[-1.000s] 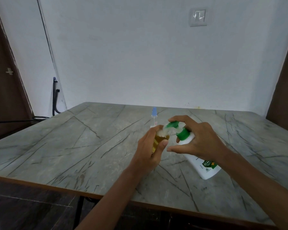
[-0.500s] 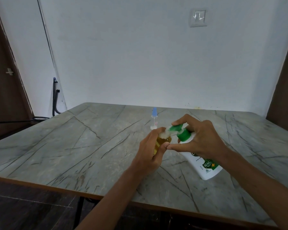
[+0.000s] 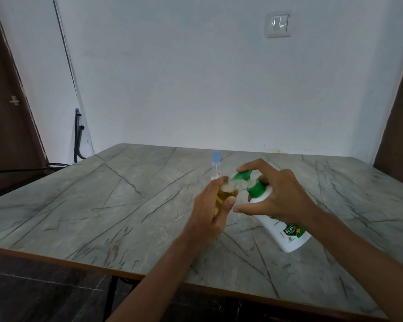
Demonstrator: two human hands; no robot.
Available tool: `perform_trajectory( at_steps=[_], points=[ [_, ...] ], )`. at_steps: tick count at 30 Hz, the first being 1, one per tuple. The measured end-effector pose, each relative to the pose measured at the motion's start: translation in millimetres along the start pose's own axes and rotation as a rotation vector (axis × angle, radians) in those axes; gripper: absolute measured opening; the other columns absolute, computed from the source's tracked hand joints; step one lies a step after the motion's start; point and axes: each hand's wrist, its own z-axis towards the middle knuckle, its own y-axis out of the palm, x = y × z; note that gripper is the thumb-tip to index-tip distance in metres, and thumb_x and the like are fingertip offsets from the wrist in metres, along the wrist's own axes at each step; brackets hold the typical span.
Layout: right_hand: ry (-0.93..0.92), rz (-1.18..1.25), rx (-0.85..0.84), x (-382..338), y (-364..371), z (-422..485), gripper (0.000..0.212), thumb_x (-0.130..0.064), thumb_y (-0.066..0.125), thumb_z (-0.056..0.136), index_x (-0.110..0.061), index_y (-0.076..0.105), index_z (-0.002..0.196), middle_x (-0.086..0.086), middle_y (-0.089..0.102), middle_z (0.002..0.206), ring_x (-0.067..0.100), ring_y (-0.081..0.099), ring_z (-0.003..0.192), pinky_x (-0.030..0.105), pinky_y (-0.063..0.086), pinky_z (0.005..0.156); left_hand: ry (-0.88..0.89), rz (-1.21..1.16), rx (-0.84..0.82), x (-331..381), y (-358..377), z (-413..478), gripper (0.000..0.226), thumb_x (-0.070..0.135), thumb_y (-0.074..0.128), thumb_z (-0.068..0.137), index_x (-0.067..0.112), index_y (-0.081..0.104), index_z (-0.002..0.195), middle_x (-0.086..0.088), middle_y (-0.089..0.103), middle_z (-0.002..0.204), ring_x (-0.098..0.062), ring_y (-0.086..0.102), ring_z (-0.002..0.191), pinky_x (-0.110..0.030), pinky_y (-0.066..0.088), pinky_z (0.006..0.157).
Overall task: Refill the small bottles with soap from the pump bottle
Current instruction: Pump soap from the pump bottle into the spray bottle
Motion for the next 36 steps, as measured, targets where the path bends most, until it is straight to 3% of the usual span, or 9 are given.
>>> perform_trajectory(
  at_steps=[8, 17, 22, 26, 29, 32, 36],
  points=[
    [0.014, 0.050, 0.044, 0.0, -0.4, -2.0, 0.059, -0.043, 0.092, 0.057, -0.036, 0.057, 0.103, -0.004, 0.071, 0.064, 0.004, 0.061, 0.047, 0.010, 0.045, 0.045, 0.002, 0.027, -0.034, -0.8, 2.0, -1.9, 0.040, 0.023, 0.050, 0.094, -0.005, 0.050, 0.123, 0.003, 0.056, 0.103, 0.010, 0.054, 0.093, -0.006, 0.043, 0.077],
    [0.025, -0.015, -0.021, 1.8, 1.8, -3.1, 0.078, -0.075, 0.074, 0.057, -0.052, 0.042, 0.125, -0.025, 0.066, 0.082, 0.001, 0.067, 0.073, 0.011, 0.052, 0.063, 0.000, 0.051, 0.004, -1.2, 1.8, -0.5, 0.040, 0.029, 0.050, 0.095, 0.002, 0.049, 0.124, 0.024, 0.050, 0.103, 0.009, 0.055, 0.093, -0.004, 0.041, 0.075],
    [0.003, -0.012, -0.011, 2.1, 1.2, -1.7, 0.076, -0.068, 0.082, 0.055, -0.046, 0.048, 0.120, -0.014, 0.070, 0.077, 0.000, 0.065, 0.065, 0.011, 0.050, 0.058, -0.009, 0.043, 0.000, -1.7, 2.1, -1.5, 0.043, 0.035, 0.048, 0.096, 0.005, 0.048, 0.127, 0.014, 0.055, 0.104, 0.006, 0.056, 0.093, -0.007, 0.043, 0.077],
    [0.002, 0.006, 0.016, -0.7, 1.0, 0.0, 0.070, -0.051, 0.090, 0.055, -0.039, 0.054, 0.113, -0.022, 0.063, 0.065, -0.003, 0.062, 0.056, 0.006, 0.043, 0.052, 0.004, 0.041, 0.010, -1.2, 1.4, -0.8, 0.043, 0.033, 0.047, 0.095, 0.003, 0.049, 0.126, 0.024, 0.051, 0.105, 0.008, 0.056, 0.093, -0.005, 0.041, 0.075],
    [-0.001, 0.026, 0.041, -0.9, 0.3, -1.3, 0.062, -0.044, 0.092, 0.057, -0.037, 0.055, 0.107, -0.017, 0.065, 0.065, -0.002, 0.061, 0.050, 0.006, 0.042, 0.047, 0.003, 0.028, -0.010, -1.0, 1.7, -1.0, 0.041, 0.028, 0.048, 0.095, -0.001, 0.050, 0.124, 0.017, 0.054, 0.100, 0.008, 0.055, 0.089, -0.004, 0.040, 0.073],
    [-0.002, 0.028, 0.058, 0.1, 0.1, -2.4, 0.059, -0.046, 0.091, 0.057, -0.037, 0.056, 0.104, -0.008, 0.070, 0.066, 0.002, 0.062, 0.050, 0.010, 0.046, 0.047, 0.008, 0.020, -0.025, 0.0, 1.8, -1.2, 0.041, 0.026, 0.048, 0.095, -0.006, 0.050, 0.122, 0.004, 0.057, 0.100, 0.010, 0.053, 0.088, -0.004, 0.040, 0.074],
    [0.016, 0.010, 0.035, 2.5, 1.2, -2.2, 0.065, -0.058, 0.086, 0.058, -0.042, 0.053, 0.111, -0.014, 0.068, 0.069, 0.000, 0.064, 0.059, 0.009, 0.046, 0.053, -0.004, 0.027, -0.017, -1.6, 2.0, -1.9, 0.041, 0.027, 0.049, 0.096, -0.002, 0.050, 0.124, 0.006, 0.057, 0.100, 0.008, 0.054, 0.087, -0.004, 0.040, 0.073]
  ],
)
